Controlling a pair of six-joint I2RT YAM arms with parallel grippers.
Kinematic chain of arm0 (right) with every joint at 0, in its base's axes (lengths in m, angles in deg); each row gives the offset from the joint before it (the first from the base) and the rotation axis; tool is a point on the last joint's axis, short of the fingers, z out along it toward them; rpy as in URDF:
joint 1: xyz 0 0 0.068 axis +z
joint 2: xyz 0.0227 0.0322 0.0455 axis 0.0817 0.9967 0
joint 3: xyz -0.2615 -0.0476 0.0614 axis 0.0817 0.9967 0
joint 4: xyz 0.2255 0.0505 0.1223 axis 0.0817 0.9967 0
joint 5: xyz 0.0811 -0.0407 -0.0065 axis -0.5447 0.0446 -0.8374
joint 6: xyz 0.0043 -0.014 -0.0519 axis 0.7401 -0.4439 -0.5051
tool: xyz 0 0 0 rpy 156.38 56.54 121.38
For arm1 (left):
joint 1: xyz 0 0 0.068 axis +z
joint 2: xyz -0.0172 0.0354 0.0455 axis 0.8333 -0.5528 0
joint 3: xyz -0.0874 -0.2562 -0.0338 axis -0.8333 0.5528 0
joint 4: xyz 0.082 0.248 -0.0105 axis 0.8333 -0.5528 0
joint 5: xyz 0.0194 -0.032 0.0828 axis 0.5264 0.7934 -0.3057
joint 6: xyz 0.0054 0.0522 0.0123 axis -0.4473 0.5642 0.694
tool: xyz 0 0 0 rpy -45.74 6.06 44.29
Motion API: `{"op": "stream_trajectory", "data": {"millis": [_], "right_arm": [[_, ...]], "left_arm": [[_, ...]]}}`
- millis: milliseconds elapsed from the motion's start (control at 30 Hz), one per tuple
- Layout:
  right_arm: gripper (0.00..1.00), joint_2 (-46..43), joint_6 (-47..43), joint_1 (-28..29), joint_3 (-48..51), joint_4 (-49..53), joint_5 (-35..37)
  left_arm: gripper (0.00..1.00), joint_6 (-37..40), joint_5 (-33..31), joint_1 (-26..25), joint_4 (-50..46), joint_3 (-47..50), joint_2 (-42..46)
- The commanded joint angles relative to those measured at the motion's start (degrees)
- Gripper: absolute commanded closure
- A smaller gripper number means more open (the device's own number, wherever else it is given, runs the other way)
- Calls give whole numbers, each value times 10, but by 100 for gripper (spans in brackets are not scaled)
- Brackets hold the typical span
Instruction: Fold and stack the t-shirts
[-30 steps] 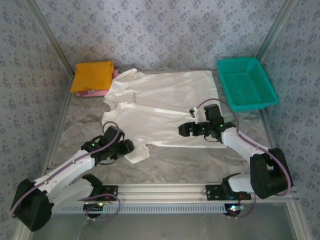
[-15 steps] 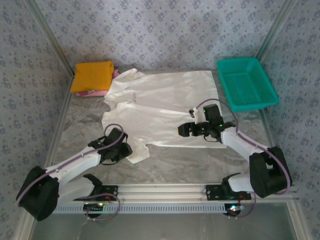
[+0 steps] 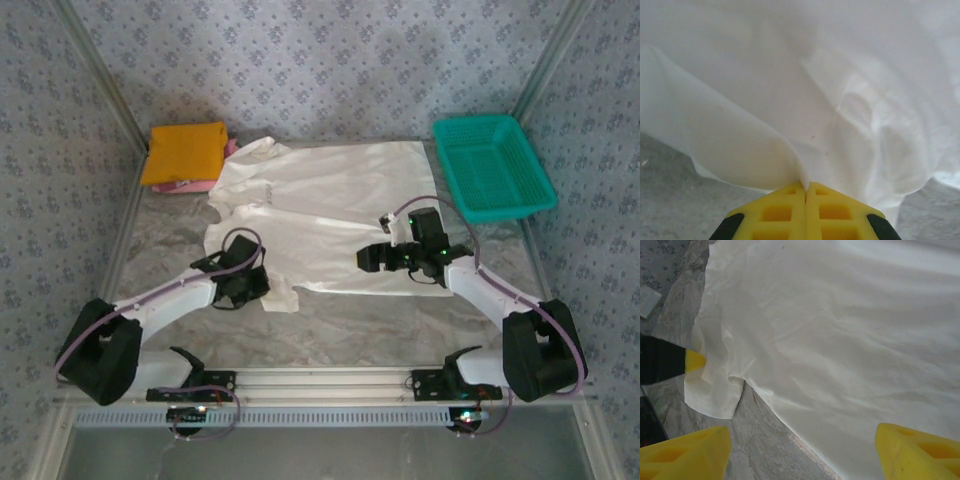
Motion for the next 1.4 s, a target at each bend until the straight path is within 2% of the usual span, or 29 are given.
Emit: {"op": "stream_trajectory", "data": {"millis": [0,133,167,200,267,300,433,567,700,800,933,1033,1200,1267,1367], "right_arm": [[22,-10,3,1,8,-13,10],[21,-9,4,0,7,-16,13],[21,-9,4,0,7,-16,13],[21,-8,4,0,7,-17,13],[21,-6,5,0,8,-21,13],[21,-6,5,0,7,-22,14],[21,3,4,-1,7,-26,12],[21,14,3,-1,-1,-24,9],[20,20,4,-2,-2,-28,6],[20,28,4,-2,1,-40,5],[20,52,3,-1,-12,-47,-9],[20,59,4,-1,-16,-51,-12],[20,46,2,-2,-16,-42,-7],[20,37,3,-2,-12,-42,-2],[19,26,3,-1,-6,-40,6]], "left_arm": [[100,72,31,26,-29,-66,-44],[100,154,37,29,-94,-179,-126],[97,169,35,30,-105,-202,-141],[91,183,27,30,-113,-224,-157],[60,207,29,29,-115,-257,-176],[58,215,29,28,-115,-272,-180],[56,220,27,28,-100,-305,-169],[57,204,26,21,-111,-290,-152],[62,144,2,24,-115,-188,-46],[60,71,-4,37,-126,-100,60],[57,-2,34,41,-86,19,137],[45,-14,63,41,-11,72,134],[40,15,93,37,34,59,57],[41,20,102,33,57,55,29],[52,30,108,28,103,52,2]]}}
